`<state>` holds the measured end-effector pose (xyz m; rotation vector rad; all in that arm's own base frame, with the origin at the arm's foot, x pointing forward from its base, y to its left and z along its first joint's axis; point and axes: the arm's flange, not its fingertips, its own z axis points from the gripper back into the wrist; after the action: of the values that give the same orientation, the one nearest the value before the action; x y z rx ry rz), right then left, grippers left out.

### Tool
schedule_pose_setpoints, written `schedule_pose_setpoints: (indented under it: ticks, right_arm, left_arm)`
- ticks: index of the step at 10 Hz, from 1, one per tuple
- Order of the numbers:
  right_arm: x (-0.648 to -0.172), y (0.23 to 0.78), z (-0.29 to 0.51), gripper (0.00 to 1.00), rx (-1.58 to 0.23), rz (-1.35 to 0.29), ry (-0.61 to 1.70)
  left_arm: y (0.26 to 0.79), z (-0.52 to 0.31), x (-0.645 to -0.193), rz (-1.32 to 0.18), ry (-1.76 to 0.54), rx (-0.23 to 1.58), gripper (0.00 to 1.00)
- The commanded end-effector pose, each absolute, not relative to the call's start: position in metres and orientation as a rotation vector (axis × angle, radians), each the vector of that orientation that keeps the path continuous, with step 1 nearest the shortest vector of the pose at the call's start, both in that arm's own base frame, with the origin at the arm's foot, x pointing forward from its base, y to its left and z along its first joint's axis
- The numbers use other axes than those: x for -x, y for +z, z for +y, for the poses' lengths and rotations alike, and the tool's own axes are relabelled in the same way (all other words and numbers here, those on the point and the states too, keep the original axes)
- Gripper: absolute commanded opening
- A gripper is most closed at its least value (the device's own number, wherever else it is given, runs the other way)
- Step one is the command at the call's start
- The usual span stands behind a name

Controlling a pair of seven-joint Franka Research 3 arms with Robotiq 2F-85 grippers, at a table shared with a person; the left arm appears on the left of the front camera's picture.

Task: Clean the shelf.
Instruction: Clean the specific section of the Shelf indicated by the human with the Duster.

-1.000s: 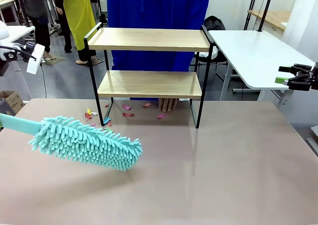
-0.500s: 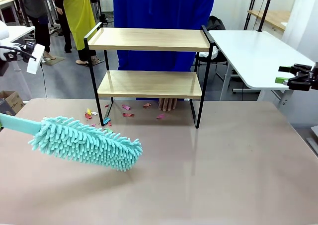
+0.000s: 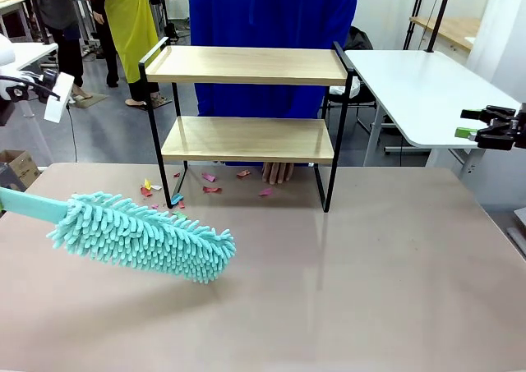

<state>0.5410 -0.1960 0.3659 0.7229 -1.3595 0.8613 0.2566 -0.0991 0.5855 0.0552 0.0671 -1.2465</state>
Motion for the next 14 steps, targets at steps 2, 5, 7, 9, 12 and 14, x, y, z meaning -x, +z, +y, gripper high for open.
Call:
schedule_pose_setpoints:
  ticks: [2,5,7,9,12,14]
  right_arm:
    - [-0.54,0.369,-0.194,1.0,-0.723,-1.365,0.864]
    - [-0.54,0.369,-0.194,1.0,-0.723,-1.365,0.864]
    - [-0.54,0.369,-0.194,1.0,-0.723,-1.365,0.864]
    - [-0.54,0.369,-0.194,1.0,-0.723,-1.365,0.864]
    - [-0.54,0.369,-0.194,1.0,-0.723,-1.365,0.864]
    - [-0.54,0.369,-0.194,1.0,-0.723,-1.365,0.864]
  left_arm:
    - [0.587,-0.106,-0.257,0.087,-1.205,0.046,0.13]
    - [0.579,-0.139,-0.235,0.094,-1.037,0.142,0.13]
    - [0.568,-0.162,-0.224,0.068,-0.822,0.219,0.13]
    - [0.558,-0.194,-0.211,-0.006,-0.666,0.28,0.13]
    - [0.543,-0.244,-0.216,-0.111,-0.574,0.31,0.13]
    - [0.536,-0.262,-0.237,-0.053,-0.559,0.267,0.13]
